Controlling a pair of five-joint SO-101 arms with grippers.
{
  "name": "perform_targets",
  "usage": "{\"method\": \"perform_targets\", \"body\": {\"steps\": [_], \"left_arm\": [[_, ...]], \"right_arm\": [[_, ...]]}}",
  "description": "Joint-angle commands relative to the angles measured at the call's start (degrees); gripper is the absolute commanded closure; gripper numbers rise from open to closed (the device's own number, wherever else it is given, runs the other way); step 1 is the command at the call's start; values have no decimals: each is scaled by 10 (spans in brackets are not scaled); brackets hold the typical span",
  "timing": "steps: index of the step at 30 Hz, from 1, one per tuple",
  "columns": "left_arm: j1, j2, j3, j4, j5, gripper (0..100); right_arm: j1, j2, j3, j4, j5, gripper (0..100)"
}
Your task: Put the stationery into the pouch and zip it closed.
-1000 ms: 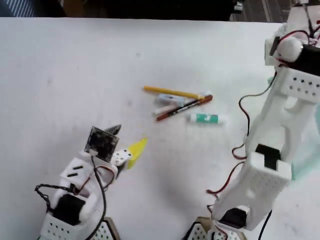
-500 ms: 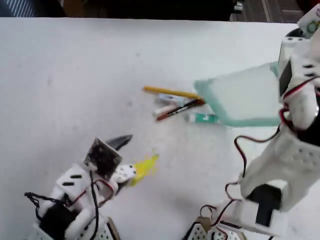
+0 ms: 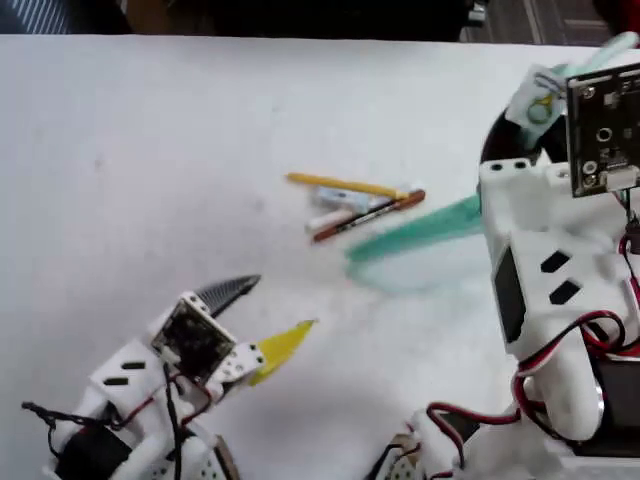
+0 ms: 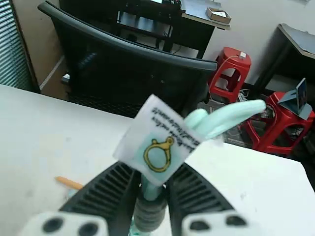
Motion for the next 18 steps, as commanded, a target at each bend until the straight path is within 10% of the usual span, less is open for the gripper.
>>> {"method": "perform_targets", "body": {"steps": [1, 18], "left_arm": [[-19, 7, -28, 2, -3, 706], [-17, 7, -29, -2, -2, 706]], "right_arm": [[-28, -7, 0, 10, -9, 982], [-70, -7, 0, 9, -83, 982]]}}
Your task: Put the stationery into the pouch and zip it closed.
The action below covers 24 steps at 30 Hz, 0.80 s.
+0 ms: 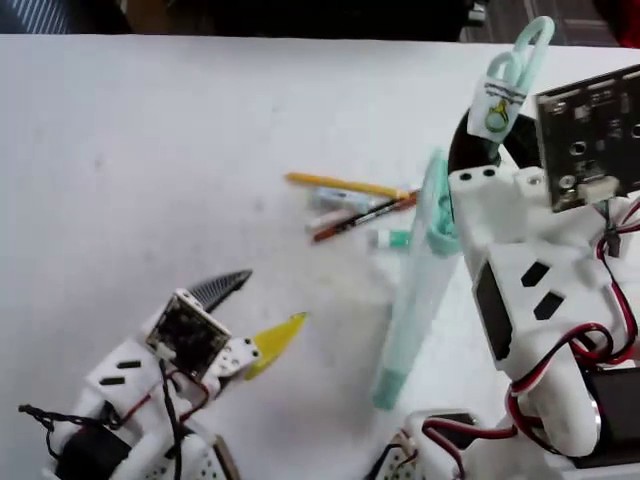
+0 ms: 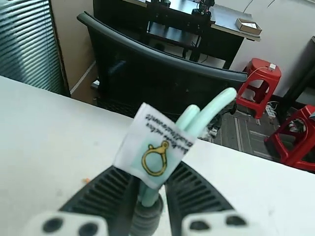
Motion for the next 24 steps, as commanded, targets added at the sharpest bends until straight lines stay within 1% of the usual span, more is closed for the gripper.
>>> {"method": "perform_targets", "body": {"steps": [1, 7, 10, 13, 20, 24], "left_arm": [[1, 7, -30, -2, -2, 704], [5, 7, -84, 1, -1, 701], [43, 8, -111, 4, -1, 688], [72, 9, -98, -2, -1, 683], [71, 9, -54, -43, -1, 683], [35, 9, -47, -57, -1, 683]], "right_arm": [[-15, -1, 1, 9, -51, 982], [-119, -2, 1, 9, -59, 982], [-153, 2, 1, 7, -59, 982], [-185, 26, 0, -15, -59, 981], [-247, 97, 0, -80, -62, 981], [-276, 112, -1, -92, -62, 981]]}}
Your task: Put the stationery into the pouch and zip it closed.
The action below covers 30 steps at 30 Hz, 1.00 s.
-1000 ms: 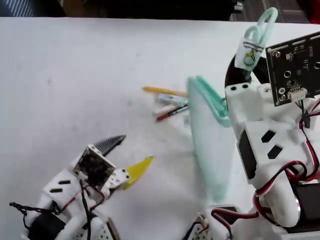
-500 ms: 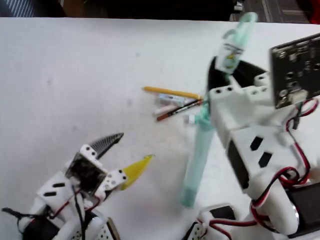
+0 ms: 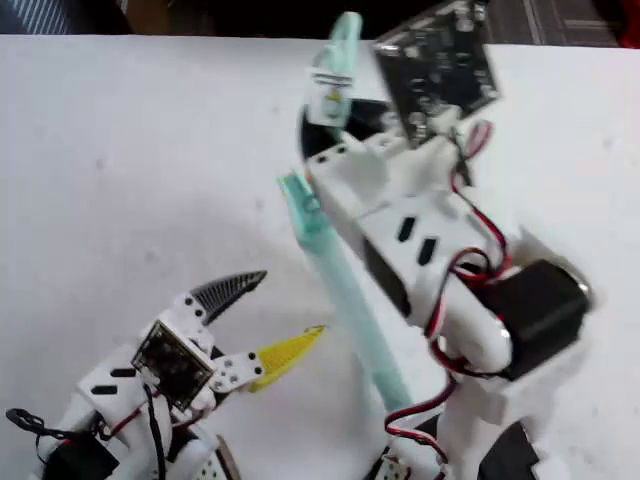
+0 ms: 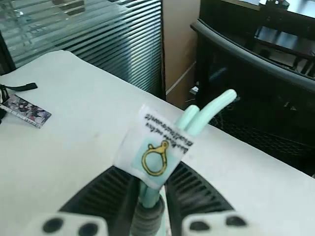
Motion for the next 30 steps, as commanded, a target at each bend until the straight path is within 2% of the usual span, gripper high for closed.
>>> {"method": "perform_targets", "body": {"steps": [1, 7, 11, 14, 17, 22, 26, 30], "left_arm": [[-26, 9, -5, -24, -1, 683], [-28, 7, -51, 19, 0, 680], [-28, 7, -119, 66, 40, 674], [-24, 9, -145, 85, 47, 630], [-24, 10, -142, 90, 47, 618], [-29, 10, -91, 54, 48, 619], [-87, 7, -42, 12, 48, 619], [-142, 6, -65, 47, 48, 636]], "right_arm": [[-28, 5, -4, -24, -4, 981], [-88, 7, -3, -60, -5, 982], [-94, 7, 5, -95, -8, 982], [-94, 6, 35, -123, -65, 982], [-109, 7, 88, -155, -112, 982], [-156, 0, 149, -169, -101, 982], [-165, -36, 150, -155, -94, 982], [-150, -84, 154, -154, -94, 982]]}}
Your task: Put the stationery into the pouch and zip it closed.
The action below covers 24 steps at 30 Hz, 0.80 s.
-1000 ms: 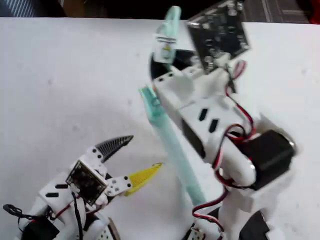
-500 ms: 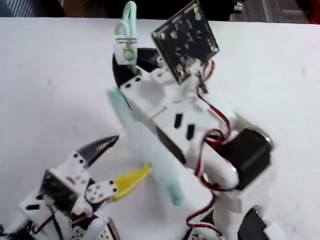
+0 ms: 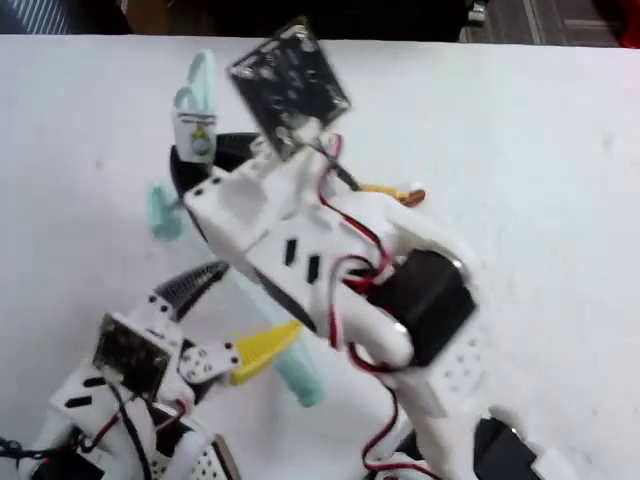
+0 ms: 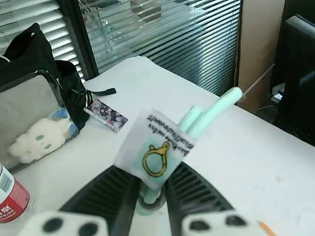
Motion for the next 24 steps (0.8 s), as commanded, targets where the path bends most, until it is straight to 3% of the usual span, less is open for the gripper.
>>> {"method": "perform_targets", "body": {"steps": [1, 5, 13, 16, 20, 24], "left_arm": [[-34, 5, -30, 27, 6, 640], [-37, 5, -63, 76, 2, 638], [-39, 5, -64, 78, 0, 638], [-73, 6, -64, 76, 0, 638], [-124, 6, -3, 13, 0, 638], [-126, 6, 82, -58, 5, 640]], "right_arm": [[15, -52, -4, -1, 4, 982], [41, -62, -4, 1, 4, 982], [50, -64, -4, 58, 4, 982], [50, -65, -4, 75, 4, 982], [48, -65, -5, 79, 4, 982], [47, -65, -5, 79, 4, 982]]}}
